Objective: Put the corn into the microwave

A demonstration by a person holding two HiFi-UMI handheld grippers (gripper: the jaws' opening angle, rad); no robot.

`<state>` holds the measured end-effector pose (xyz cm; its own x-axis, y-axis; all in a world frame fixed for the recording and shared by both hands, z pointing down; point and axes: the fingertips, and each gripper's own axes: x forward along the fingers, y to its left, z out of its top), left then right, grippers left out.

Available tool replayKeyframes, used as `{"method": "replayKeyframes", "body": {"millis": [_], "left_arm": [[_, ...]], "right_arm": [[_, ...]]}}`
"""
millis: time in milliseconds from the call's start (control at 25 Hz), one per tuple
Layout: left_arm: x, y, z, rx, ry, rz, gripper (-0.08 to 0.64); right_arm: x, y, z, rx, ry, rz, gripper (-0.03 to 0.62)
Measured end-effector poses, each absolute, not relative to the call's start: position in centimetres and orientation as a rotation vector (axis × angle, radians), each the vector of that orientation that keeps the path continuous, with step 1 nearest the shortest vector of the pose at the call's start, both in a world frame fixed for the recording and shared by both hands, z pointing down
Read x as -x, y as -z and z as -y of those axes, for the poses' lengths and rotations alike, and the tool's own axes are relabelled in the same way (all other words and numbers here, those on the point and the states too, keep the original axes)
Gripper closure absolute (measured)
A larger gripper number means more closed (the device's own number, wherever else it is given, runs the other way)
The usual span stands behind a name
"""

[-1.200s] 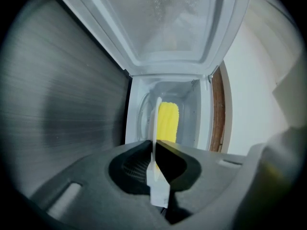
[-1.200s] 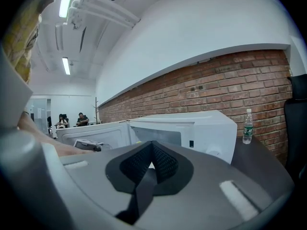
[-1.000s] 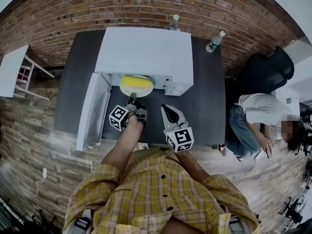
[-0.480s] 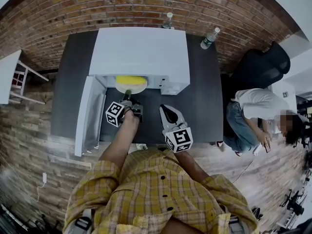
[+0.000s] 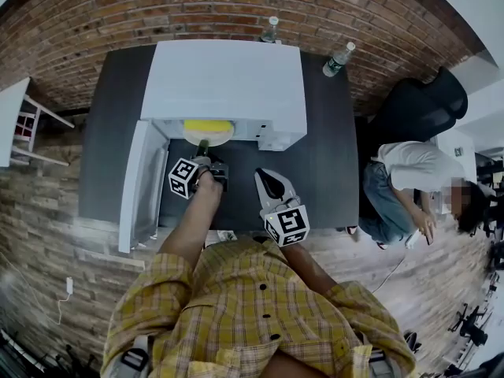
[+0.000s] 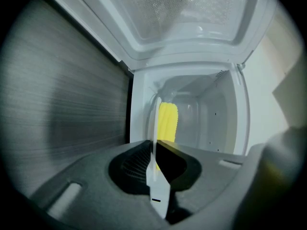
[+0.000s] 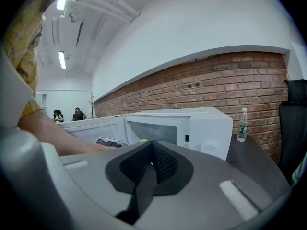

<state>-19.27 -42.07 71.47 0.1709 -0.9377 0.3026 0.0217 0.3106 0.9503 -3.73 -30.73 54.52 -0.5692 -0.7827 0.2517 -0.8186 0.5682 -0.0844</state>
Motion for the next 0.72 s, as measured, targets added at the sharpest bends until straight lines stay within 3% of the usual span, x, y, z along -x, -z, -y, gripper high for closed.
{"method": "replayKeyframes", "body": {"millis": [720], "left_arm": [[19.0, -72.1, 43.9, -0.969, 0.842, 1.229, 0.537]], "right_arm": [[2.6, -54.6, 30.9, -1.39, -0.315, 2.599, 0.588]]}}
